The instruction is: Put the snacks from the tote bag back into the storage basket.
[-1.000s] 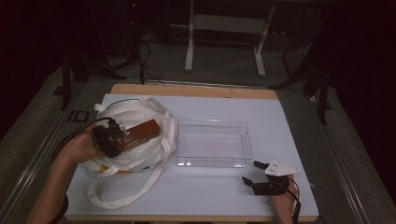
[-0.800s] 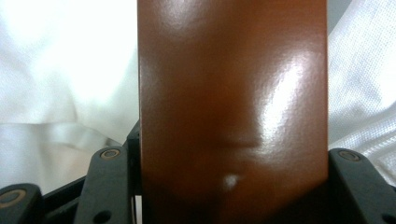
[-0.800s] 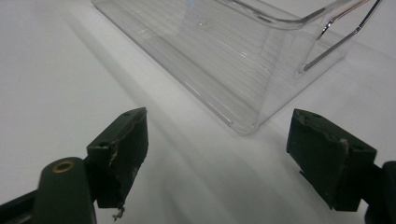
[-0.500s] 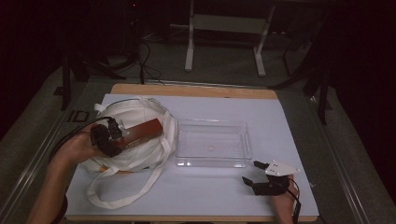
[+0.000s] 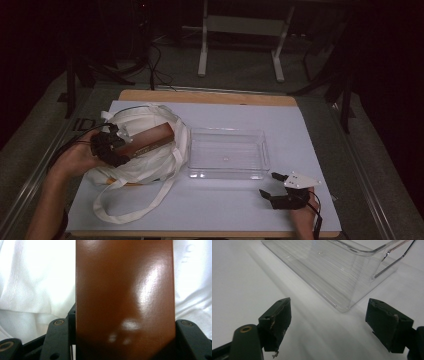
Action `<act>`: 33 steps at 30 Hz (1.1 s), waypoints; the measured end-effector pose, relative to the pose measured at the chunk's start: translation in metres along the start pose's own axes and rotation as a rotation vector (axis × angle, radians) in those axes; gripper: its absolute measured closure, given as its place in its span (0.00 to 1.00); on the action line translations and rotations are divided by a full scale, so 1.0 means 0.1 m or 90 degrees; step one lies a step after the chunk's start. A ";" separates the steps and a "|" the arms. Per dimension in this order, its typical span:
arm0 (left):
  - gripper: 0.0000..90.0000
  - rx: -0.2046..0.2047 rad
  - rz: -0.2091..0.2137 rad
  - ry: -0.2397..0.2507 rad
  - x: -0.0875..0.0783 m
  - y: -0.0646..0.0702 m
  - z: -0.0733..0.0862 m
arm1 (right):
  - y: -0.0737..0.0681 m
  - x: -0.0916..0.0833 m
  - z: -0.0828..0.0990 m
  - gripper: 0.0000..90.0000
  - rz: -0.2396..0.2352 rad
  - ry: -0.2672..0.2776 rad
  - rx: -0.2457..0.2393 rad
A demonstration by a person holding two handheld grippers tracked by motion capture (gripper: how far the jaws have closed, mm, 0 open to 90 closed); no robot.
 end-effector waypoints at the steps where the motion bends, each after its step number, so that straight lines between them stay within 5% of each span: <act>1: 0.48 0.005 -0.003 0.000 -0.01 0.00 -0.01 | 0.00 0.00 0.00 0.23 0.000 0.000 0.000; 25: 0.48 0.001 0.002 0.040 -0.17 -0.03 -0.04 | 0.00 0.00 0.00 0.23 0.000 0.000 0.001; 33: 0.48 -0.018 0.005 0.070 -0.29 -0.07 0.03 | 0.00 0.00 0.00 0.23 0.000 -0.001 0.000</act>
Point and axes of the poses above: each handheld gripper's, and its own axes: x roughly forward along the jaws, z roughly out of its underside, y roughly to its right, the point moved 8 cm from there along x, roughly forward along the jaws, and after that the axes turned 6 degrees about -y, right-handed, at the moved point
